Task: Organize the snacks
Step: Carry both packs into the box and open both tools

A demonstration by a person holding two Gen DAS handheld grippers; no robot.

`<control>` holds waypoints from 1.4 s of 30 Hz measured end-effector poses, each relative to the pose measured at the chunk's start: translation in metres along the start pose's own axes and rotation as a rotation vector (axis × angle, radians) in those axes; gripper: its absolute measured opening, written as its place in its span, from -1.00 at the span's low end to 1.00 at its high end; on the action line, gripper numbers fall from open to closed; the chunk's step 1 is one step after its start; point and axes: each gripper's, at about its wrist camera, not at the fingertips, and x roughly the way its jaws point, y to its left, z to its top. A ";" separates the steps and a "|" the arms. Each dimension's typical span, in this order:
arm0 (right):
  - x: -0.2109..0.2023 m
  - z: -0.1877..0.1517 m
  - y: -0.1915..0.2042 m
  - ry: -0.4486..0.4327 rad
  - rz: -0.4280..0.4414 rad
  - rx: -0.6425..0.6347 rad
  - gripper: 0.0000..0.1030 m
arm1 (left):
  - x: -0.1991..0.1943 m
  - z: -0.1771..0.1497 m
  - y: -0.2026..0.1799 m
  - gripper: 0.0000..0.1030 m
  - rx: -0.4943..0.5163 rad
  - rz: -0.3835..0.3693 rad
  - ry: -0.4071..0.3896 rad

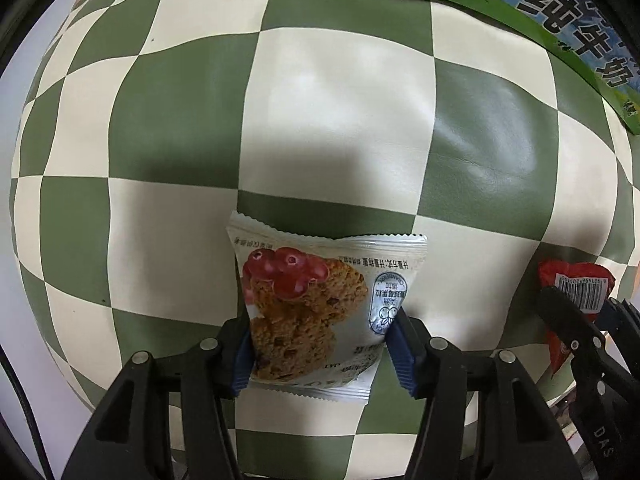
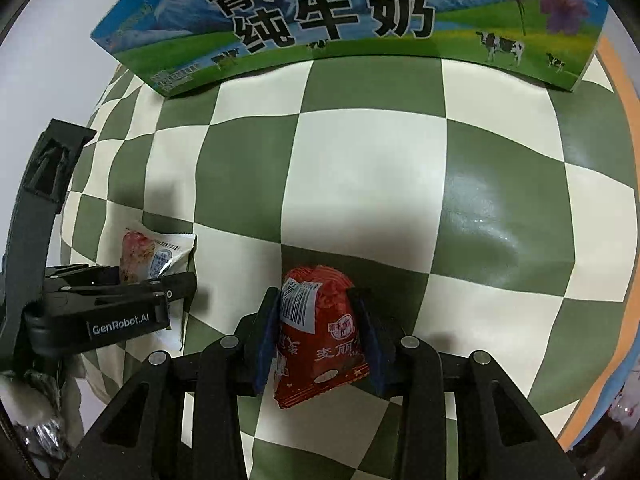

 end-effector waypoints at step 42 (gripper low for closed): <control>-0.111 0.254 -0.094 -0.113 -0.181 0.098 0.89 | -0.134 0.271 -0.094 0.86 0.055 -0.126 -0.140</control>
